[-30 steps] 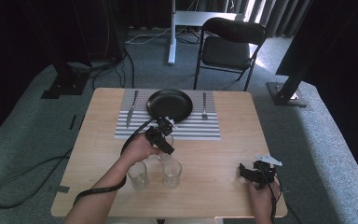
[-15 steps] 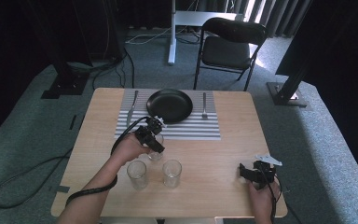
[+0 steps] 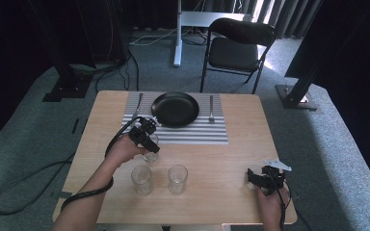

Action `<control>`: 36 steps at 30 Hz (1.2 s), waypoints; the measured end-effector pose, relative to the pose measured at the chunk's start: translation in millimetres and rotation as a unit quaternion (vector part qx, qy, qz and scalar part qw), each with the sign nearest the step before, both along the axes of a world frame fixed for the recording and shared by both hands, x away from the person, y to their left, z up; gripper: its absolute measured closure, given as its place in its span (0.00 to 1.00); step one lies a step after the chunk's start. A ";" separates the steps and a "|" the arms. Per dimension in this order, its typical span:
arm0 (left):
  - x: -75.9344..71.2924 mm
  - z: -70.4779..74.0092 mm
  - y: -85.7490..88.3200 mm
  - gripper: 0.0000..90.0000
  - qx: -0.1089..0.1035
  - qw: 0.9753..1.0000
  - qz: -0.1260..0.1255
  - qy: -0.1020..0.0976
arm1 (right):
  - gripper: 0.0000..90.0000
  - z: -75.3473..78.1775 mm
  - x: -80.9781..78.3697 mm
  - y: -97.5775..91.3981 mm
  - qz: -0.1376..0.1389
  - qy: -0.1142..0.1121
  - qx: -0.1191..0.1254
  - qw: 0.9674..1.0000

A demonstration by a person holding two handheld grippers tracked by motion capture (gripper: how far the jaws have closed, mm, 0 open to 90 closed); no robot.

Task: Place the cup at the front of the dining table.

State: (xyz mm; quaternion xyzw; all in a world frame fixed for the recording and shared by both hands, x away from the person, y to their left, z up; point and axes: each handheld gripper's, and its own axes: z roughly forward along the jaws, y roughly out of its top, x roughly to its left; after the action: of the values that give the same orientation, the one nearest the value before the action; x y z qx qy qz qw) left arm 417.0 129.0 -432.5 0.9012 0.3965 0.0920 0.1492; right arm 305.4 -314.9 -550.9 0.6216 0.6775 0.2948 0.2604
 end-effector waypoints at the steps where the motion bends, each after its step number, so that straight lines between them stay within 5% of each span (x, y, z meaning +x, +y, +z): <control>1: 1.8 0.4 1.4 0.33 0.000 1.000 0.001 0.001 | 0.14 0.0 0.0 0.0 0.000 0.000 0.000 1.000; 36: 77.2 20.5 20.4 0.33 -0.012 0.996 0.089 -0.023 | 0.14 0.0 0.0 0.0 0.000 0.000 0.000 1.000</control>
State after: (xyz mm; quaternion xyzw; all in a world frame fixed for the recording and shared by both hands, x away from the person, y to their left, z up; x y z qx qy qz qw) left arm 494.2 149.5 -412.0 0.8582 0.4723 0.1208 0.1609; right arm 305.5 -314.9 -550.9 0.6215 0.6775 0.2948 0.2606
